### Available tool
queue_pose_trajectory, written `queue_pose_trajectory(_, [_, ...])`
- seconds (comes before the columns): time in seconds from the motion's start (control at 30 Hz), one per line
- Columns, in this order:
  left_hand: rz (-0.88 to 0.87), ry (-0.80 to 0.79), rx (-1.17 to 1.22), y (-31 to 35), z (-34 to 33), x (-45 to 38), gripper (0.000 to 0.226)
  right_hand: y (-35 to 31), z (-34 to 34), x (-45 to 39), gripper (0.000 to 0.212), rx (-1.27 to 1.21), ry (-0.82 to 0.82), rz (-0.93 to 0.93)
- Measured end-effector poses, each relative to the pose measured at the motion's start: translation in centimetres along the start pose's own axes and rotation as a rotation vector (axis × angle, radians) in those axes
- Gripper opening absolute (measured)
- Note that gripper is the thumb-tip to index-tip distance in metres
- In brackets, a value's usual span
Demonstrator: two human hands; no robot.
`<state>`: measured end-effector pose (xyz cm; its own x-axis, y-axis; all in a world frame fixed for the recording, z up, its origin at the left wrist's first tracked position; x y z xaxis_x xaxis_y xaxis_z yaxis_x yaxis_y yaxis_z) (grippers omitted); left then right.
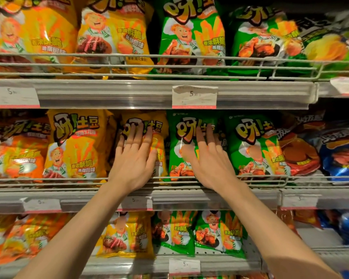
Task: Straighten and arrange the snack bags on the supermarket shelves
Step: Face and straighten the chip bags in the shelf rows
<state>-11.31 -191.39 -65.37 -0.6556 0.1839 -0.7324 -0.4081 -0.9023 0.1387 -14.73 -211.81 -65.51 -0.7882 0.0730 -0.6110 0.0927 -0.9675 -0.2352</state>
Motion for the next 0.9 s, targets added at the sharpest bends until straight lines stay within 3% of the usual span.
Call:
queue_pose_trajectory(0.17, [0.009,-0.046,0.022,-0.1,-0.1,0.0,0.071,-0.1,-0.1,0.1,0.075,0.022,-0.013,-0.029])
queue_pose_trajectory(0.3, [0.027,0.105,0.148,0.3,2.2,0.3,0.063,0.1,0.7,0.3,0.065,-0.079,0.028,-0.033])
queue_pose_trajectory(0.47, [0.132,0.277,0.452,-0.1,4.7,1.3,0.048,1.4,2.7,0.8,0.058,-0.440,0.206,-0.107])
queue_pose_trajectory(0.57, [0.287,0.227,0.668,-0.5,5.1,2.1,0.032,2.7,3.0,2.0,0.043,-0.633,0.240,-0.219])
queue_pose_trajectory(0.7, [0.483,0.090,0.795,-0.3,5.5,2.4,0.025,4.5,2.2,3.2,0.034,-0.884,0.099,-0.511])
queue_pose_trajectory(0.8, [0.666,-0.074,0.890,0.7,6.0,2.4,0.025,5.5,2.9,4.1,0.036,-0.884,-0.043,-0.674])
queue_pose_trajectory(0.9, [0.777,-0.175,0.868,2.2,8.5,2.2,0.020,5.4,6.0,4.8,0.018,-0.872,-0.112,-0.766])
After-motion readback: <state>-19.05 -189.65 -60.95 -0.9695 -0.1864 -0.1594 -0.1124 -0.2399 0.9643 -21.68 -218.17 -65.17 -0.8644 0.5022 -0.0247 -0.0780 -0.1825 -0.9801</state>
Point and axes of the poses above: each hand's wrist, its own x-axis away from the middle knuckle, its own z-axis out of the back of the hand, y = z × x, the point moved 9 cm from there along -x, towards the middle knuckle, and after that the axes turned 9 degrees about y, right-handed, at the moved point
